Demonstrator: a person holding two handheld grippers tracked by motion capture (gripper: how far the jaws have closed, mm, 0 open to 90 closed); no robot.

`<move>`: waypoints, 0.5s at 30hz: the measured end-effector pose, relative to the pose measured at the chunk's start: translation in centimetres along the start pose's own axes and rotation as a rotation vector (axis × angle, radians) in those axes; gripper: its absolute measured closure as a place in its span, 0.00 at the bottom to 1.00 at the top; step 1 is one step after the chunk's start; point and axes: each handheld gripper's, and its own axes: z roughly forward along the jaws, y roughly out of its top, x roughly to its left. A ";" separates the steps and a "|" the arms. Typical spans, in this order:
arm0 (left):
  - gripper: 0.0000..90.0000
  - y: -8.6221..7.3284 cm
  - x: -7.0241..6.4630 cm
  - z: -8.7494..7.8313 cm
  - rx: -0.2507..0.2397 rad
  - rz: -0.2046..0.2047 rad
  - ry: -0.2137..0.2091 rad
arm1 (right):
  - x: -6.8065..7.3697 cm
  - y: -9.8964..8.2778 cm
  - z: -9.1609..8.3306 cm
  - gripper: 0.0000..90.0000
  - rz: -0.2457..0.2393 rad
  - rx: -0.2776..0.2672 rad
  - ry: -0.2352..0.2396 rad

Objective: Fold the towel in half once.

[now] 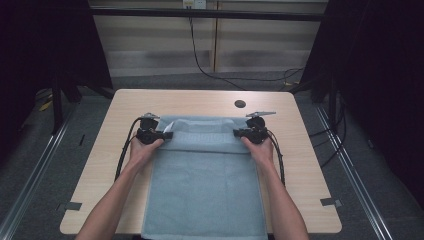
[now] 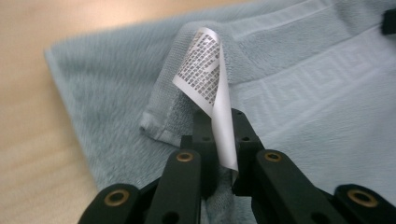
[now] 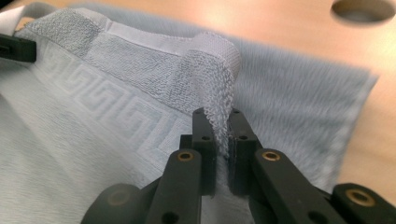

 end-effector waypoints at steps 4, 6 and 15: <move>0.93 1.8 -0.9 -3.5 -0.115 0.011 -0.043 | 0.6 2.2 -3.0 0.94 -0.026 -0.098 0.027; 0.93 2.6 -1.8 -5.3 -0.167 0.027 -0.062 | 1.1 3.4 -4.8 0.94 -0.032 -0.156 0.037; 0.93 5.1 -6.1 -12.5 -0.334 0.120 -0.134 | 3.7 6.7 -12.0 0.94 -0.098 -0.307 0.073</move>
